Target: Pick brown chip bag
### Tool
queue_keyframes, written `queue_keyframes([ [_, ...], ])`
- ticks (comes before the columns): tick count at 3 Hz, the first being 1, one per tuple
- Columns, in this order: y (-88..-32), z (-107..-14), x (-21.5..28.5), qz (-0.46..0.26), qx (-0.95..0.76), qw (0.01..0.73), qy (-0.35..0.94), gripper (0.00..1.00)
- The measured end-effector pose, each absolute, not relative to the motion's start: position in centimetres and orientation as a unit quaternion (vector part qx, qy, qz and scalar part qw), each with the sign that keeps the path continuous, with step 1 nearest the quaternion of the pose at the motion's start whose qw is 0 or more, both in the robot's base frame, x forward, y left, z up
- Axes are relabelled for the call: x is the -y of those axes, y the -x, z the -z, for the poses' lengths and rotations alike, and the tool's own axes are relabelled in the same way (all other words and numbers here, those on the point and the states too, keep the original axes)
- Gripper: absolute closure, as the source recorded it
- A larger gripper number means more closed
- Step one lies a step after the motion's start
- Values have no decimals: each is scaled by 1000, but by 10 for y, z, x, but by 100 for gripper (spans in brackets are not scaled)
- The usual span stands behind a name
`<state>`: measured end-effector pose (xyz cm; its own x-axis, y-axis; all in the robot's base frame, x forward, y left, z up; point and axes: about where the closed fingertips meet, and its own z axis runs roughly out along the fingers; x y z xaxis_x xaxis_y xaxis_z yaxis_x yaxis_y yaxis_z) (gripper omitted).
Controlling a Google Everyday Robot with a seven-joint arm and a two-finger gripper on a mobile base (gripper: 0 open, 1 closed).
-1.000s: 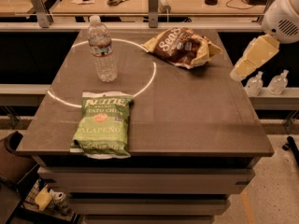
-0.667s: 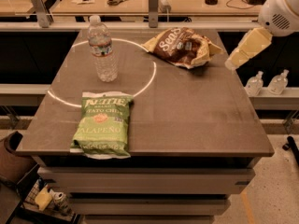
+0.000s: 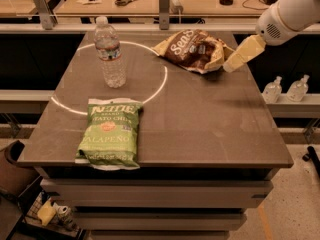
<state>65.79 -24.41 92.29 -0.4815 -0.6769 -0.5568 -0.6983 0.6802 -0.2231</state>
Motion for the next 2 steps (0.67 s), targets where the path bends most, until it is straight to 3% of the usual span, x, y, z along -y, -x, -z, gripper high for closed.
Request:
queue_keyframes([
  [2,-705,-891,225,-76,-865,347,356,0],
])
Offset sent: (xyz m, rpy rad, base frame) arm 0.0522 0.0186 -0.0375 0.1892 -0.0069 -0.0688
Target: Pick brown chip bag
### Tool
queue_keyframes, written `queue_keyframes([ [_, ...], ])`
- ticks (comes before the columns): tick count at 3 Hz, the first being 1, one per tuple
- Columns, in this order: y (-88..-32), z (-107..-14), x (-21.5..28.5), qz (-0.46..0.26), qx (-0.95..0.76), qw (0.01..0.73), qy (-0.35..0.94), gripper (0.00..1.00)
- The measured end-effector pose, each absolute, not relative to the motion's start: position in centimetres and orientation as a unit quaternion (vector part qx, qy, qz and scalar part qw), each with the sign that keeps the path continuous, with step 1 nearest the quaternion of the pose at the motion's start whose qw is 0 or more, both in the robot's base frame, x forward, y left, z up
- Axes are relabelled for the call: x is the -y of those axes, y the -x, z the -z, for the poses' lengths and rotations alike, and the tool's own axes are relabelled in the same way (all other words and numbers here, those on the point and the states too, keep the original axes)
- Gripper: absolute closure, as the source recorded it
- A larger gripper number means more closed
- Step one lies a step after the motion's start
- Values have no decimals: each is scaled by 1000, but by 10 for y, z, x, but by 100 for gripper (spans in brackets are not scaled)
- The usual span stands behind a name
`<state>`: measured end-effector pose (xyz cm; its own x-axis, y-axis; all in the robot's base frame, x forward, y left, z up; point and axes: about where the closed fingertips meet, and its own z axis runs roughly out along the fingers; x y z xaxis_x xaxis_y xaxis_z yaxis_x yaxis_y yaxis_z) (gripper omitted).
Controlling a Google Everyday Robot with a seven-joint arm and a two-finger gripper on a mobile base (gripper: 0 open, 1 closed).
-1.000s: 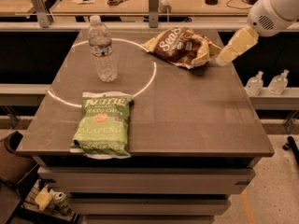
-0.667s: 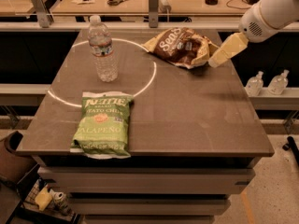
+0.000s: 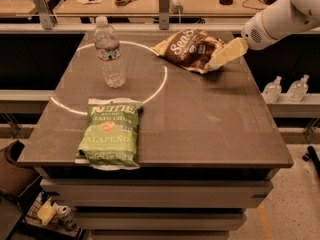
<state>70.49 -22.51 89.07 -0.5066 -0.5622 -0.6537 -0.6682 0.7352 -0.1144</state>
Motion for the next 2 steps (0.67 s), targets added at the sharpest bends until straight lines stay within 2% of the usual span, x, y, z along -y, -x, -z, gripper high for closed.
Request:
queue_keyframes([
  [2,-724,-884,212,-91,-861,353,356,0],
])
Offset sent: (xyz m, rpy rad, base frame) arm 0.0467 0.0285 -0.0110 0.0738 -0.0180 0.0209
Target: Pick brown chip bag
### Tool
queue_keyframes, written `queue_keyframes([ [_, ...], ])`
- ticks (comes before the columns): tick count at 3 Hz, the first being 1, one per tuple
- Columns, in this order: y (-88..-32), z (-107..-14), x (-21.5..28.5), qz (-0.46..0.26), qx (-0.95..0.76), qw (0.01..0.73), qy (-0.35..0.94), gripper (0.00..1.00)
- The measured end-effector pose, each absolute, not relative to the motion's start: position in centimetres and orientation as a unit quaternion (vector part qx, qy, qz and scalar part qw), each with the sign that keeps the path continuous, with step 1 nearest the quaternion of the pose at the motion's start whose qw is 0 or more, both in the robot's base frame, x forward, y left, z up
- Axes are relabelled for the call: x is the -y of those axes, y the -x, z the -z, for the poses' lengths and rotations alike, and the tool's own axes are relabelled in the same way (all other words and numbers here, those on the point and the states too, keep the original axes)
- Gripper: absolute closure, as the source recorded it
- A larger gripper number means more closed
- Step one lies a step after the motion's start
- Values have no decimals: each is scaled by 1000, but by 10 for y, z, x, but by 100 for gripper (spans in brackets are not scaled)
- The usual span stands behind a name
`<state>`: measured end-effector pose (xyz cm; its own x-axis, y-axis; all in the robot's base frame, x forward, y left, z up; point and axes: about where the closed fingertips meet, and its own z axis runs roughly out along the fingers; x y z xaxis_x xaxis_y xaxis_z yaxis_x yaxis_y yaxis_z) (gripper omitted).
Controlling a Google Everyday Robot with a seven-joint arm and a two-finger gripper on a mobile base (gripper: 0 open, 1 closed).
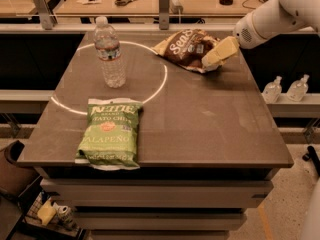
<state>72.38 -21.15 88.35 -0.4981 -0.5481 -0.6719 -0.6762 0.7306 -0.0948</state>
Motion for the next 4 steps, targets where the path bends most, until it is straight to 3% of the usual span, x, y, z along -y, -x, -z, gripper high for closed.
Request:
queue_keyframes([
  [3,-788,-834,174,-114,-873,358,312,0],
  [4,-789,-831,172,-115,-873,356,314,18],
])
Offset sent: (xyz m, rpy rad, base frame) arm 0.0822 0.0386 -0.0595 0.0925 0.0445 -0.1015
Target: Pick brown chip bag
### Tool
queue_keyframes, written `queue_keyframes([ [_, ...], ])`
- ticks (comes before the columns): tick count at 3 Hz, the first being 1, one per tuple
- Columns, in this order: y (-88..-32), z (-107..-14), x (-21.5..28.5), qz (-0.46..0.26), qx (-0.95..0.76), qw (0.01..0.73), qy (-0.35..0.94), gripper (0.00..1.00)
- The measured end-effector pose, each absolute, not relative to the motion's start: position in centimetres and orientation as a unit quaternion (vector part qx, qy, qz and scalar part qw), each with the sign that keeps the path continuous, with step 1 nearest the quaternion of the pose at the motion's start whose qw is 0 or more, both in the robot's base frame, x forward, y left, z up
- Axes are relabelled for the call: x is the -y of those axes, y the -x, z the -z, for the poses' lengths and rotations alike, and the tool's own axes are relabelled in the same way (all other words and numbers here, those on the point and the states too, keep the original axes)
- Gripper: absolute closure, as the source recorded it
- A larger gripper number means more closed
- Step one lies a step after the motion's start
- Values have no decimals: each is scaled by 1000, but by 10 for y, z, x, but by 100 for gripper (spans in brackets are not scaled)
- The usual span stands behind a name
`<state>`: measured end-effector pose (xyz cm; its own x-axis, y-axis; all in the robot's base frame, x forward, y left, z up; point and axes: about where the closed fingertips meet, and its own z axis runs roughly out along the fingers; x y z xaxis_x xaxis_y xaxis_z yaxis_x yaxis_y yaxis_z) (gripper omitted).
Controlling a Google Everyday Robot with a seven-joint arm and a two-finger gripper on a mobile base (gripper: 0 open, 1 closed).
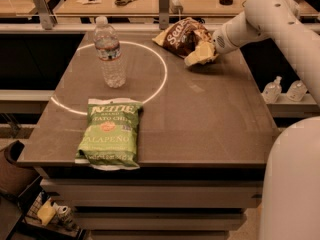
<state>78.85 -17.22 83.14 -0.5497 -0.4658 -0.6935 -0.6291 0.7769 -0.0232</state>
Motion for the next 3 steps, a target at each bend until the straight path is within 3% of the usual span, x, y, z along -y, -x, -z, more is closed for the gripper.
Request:
queue_keyframes([
  [3,-790,-823,166,-119,-873,351,317,88],
])
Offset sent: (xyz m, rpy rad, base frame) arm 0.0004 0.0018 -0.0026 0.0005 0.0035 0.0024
